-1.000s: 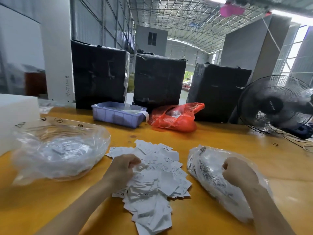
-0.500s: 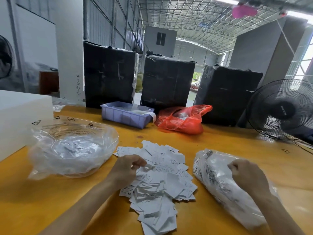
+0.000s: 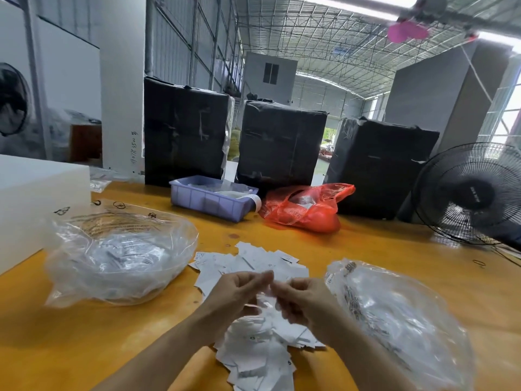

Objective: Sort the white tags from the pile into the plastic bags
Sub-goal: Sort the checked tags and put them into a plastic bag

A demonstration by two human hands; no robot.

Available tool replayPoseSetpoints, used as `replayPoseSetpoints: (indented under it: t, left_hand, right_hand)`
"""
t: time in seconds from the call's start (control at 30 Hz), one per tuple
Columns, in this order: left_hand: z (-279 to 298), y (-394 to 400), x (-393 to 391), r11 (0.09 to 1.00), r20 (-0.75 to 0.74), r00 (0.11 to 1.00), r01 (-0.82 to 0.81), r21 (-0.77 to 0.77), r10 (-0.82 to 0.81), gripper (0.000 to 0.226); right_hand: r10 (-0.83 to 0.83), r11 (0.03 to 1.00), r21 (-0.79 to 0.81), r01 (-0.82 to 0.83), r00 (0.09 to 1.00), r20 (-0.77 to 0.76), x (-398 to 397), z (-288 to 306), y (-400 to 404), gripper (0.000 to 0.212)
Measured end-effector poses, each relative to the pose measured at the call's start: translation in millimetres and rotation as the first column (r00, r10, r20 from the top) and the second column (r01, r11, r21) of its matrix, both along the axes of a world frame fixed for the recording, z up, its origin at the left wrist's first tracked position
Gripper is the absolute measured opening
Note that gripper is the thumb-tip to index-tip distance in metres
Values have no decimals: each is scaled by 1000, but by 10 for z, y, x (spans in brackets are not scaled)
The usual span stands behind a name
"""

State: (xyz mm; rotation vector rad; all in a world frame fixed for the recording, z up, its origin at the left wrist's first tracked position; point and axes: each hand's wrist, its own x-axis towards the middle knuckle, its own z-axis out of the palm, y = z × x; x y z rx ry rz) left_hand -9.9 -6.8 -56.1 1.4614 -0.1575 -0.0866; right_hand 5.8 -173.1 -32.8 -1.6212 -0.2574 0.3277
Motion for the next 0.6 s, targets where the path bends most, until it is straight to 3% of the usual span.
replayPoseSetpoints:
  t: [0.1,0.27,0.4,0.53,0.6]
  left_hand:
    - [-27,29,16,994,-1,995,-98,52,98,33]
    - [-41,64,41,969,-41,973,-228,-97,226,10]
    - [-52,47,58,923,-81,948,-319,-217,308,9]
    - [-53,37,54,927,-58,954,-299,-225,294,12]
    - [-57,41,47,936,-35,960,-280,-211,279,16]
  right_hand:
    - [24,999,-27,-24,1000,14,3,-78,84,29]
    - [-25,990,138,38,995,-100,-6,-175,129,44]
    - [25,996,91,-14,993,-119,-79,-239,136,36]
    - [-106,981,157,117,991,-78,-45,-269,115,10]
    - [-158,969,183,167,985,-65,-17,-266,89,11]
